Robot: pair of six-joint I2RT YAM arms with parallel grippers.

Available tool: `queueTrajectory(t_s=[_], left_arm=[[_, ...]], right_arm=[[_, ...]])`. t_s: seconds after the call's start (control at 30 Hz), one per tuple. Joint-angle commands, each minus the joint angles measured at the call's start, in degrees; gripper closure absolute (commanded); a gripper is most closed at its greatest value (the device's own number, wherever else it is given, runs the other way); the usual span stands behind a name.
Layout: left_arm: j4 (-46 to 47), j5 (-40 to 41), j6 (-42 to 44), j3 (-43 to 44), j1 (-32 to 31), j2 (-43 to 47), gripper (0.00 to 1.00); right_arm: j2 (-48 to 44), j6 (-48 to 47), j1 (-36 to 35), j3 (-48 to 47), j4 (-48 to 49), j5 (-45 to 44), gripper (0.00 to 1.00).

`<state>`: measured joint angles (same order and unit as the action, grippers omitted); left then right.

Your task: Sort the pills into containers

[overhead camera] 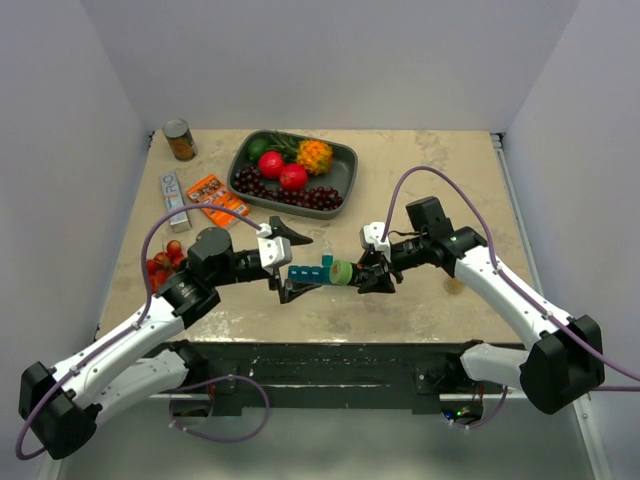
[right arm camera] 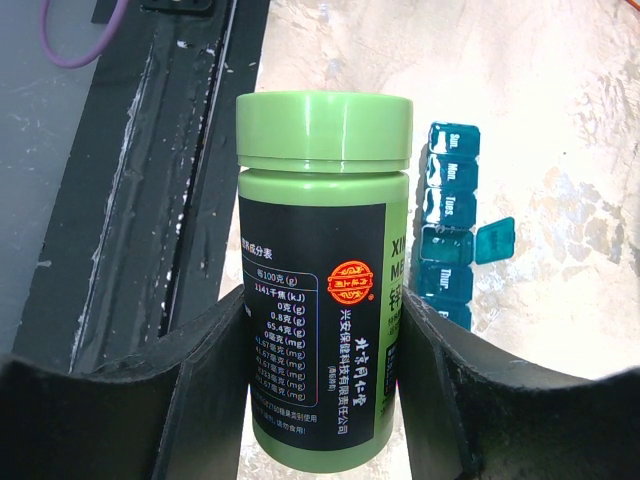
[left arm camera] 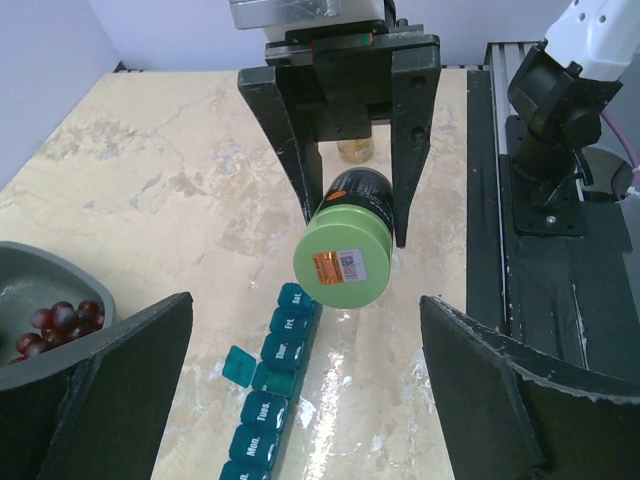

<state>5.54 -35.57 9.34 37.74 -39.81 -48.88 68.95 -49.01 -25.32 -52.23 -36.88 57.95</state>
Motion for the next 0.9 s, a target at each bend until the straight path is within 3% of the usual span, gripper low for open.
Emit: queueTrajectory(t_s=[0.0, 0.33, 0.57, 0.87], left_arm=[[5.88, -3.54, 3.13, 0.14, 0.17, -1.83, 0.00], [12.74, -8.90, 1.30, 0.76, -0.26, -10.00, 0.01], [14.23, -7.93, 1.03, 1.99, -2.29, -14.83, 0.03], [15.55, -8.64, -2.83, 2.25, -2.90, -16.16, 0.15]], right_arm=[[-1.27, -1.08, 0.27, -0.33, -0.21, 2.60, 1.00], [-1.18, -1.26, 0.27, -0.42, -0.29, 2.69, 1.00], [-1.18, -1.26, 0.27, -0.42, -0.38, 2.69, 1.00], [-1.36, -0.91, 0.19, -0.16, -0.03, 2.60, 1.00]])
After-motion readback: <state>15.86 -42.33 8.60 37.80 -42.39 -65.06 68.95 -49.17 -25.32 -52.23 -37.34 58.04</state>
